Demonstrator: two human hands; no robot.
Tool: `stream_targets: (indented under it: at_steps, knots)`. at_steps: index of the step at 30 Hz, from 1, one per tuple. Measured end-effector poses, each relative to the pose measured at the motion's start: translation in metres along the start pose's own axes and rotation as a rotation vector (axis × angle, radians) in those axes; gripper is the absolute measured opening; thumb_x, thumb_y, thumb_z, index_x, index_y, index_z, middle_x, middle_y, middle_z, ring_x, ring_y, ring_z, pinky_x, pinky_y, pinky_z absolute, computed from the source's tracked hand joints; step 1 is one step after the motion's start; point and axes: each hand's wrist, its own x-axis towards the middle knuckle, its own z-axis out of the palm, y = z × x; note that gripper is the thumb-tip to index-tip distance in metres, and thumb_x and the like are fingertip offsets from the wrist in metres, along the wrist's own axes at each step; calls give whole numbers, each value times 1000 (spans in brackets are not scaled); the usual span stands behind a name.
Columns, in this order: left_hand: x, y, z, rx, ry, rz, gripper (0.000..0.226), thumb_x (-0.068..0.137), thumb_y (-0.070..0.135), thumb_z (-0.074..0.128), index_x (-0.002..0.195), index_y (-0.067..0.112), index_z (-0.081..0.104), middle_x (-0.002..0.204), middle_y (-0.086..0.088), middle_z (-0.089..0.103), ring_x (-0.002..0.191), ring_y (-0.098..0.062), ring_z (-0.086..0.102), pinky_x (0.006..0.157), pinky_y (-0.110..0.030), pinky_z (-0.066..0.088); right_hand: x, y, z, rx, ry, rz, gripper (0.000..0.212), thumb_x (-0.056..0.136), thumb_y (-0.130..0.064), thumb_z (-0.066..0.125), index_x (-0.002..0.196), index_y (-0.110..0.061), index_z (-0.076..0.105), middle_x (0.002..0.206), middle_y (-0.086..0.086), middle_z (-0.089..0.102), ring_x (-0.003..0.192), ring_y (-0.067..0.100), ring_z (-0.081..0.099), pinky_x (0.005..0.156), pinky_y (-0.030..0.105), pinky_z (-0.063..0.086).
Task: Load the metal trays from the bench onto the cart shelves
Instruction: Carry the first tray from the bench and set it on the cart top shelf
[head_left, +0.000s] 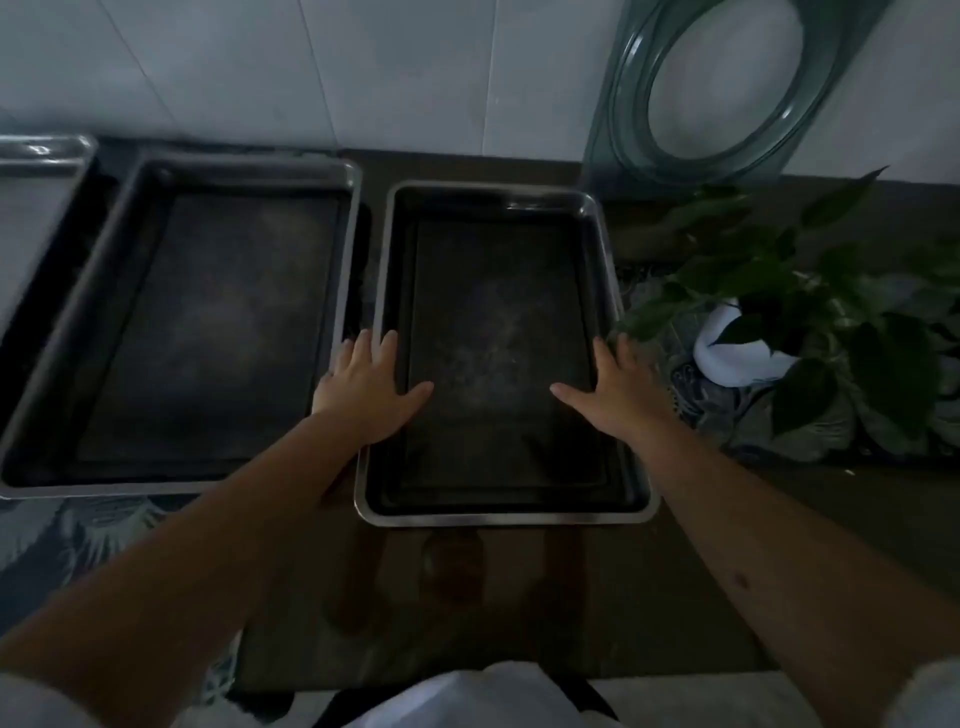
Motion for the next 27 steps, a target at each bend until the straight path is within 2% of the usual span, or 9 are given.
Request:
stream_targets:
  at_steps: [4,8,15,17,18,20,21,24,27]
  knots:
    - [21,-4,16,-108,-51,-104,96,89,71,46,159,24,0,168,-11,1,152,-34,8,115,-58,28,26,22,3,73,52,102,105,77,-80,47,154,-25,1,163,6,-8,147,36,6,112,57,25]
    - [41,-2,33,-284,-77,-199,93,95,58,52,160,18,-1,166,-16,7,148,-40,19,116,-58,28,43,39,14,116,193,128,92,86,-61,56,152,-13,13,157,16,12,141,38,21,106,52,35]
    - [42,-1,59,-367,44,-263,80,101,39,52,159,14,2,158,-20,20,125,-47,50,94,-55,47,66,65,23,349,126,105,62,96,-42,54,139,-2,36,138,22,47,121,39,48,92,42,42]
    - [44,-5,60,-443,91,-284,73,102,35,51,158,14,10,155,-20,31,126,-44,51,96,-55,47,67,71,27,365,125,80,49,97,-41,52,128,-2,48,124,21,56,113,39,53,86,39,42]
    - [45,-7,60,-494,94,-311,67,102,34,50,156,14,16,152,-20,38,125,-43,52,97,-54,47,68,73,29,386,127,77,39,97,-40,51,113,-4,53,107,18,60,101,38,56,76,37,42]
    - [48,-11,59,-590,98,-402,51,104,38,44,145,11,33,135,-22,55,104,-36,61,84,-48,50,68,76,32,441,149,84,33,97,-38,52,81,-10,47,75,8,48,73,30,51,54,35,31]
    - [49,-13,59,-627,104,-445,44,105,41,41,134,9,44,123,-21,60,89,-28,60,75,-43,46,69,77,33,451,162,80,37,97,-37,53,73,-13,40,68,5,41,64,26,45,51,34,27]
    - [49,-18,61,-653,130,-467,39,105,43,37,100,8,55,93,-12,59,74,-20,52,64,-35,36,69,75,34,460,184,82,40,97,-35,53,71,-10,37,66,6,37,57,19,37,51,32,24]
    - [42,-22,59,-634,161,-445,41,105,43,39,87,9,55,80,-7,56,72,-23,54,59,-34,36,64,74,36,494,200,110,41,97,-35,54,66,-14,35,64,3,38,56,16,37,52,33,25]
